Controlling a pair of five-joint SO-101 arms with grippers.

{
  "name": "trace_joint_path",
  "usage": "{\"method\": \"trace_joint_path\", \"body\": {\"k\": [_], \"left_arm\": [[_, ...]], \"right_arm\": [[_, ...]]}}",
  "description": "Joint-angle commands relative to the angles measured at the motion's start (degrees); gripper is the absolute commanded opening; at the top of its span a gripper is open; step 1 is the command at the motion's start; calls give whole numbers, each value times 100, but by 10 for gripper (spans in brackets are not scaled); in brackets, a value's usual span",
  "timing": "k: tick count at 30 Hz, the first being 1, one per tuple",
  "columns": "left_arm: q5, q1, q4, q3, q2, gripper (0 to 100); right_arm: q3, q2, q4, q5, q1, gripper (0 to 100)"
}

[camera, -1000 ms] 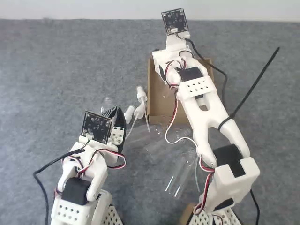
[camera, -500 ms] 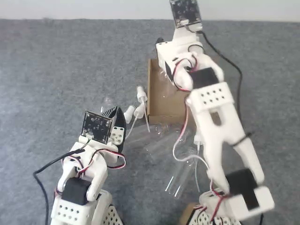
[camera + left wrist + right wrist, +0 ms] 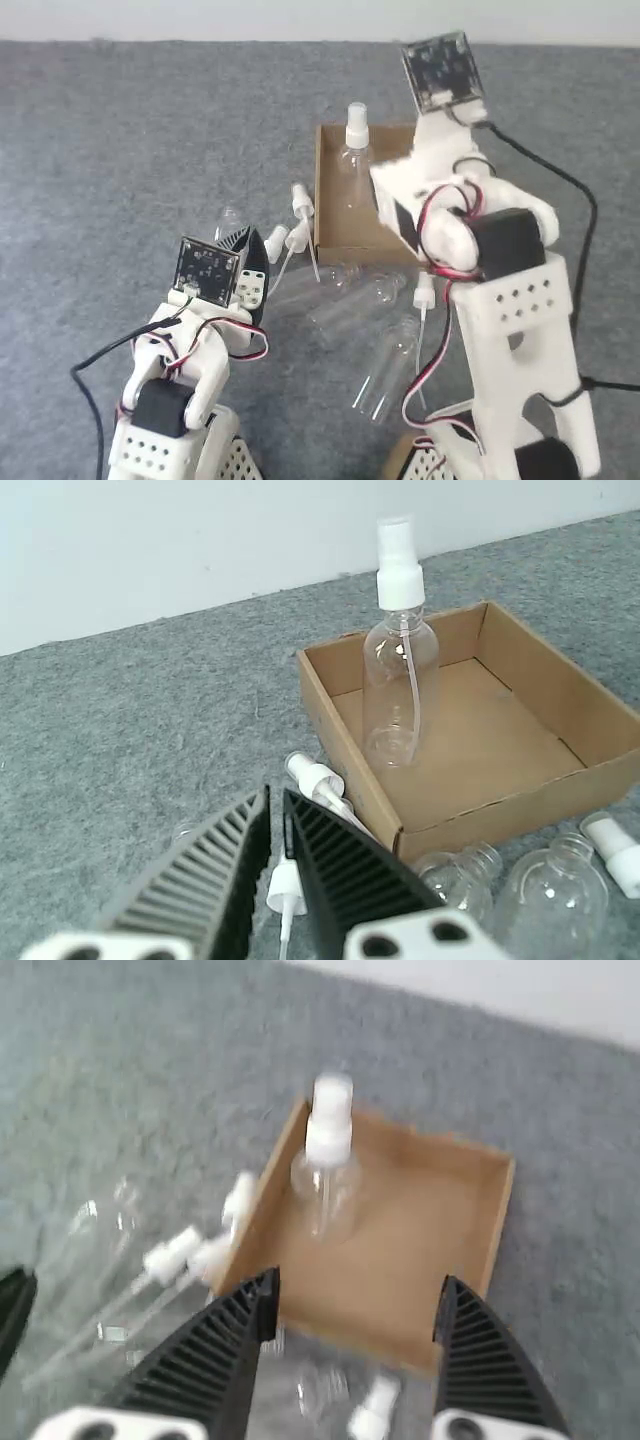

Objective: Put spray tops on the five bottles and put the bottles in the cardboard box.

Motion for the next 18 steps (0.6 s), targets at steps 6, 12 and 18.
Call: {"method": "trace_joint_path", "body": {"k": [6, 12, 18], "left_arm": [[35, -9, -158, -40, -70, 12], [26, 44, -440, 163, -62, 12], [26, 35, -607, 251, -70, 12]], "right_arm": [[2295, -321, -1807, 730, -549, 210], [3938, -286, -3741, 563, -796, 254], [4123, -268, -4198, 369, -831, 341]]}}
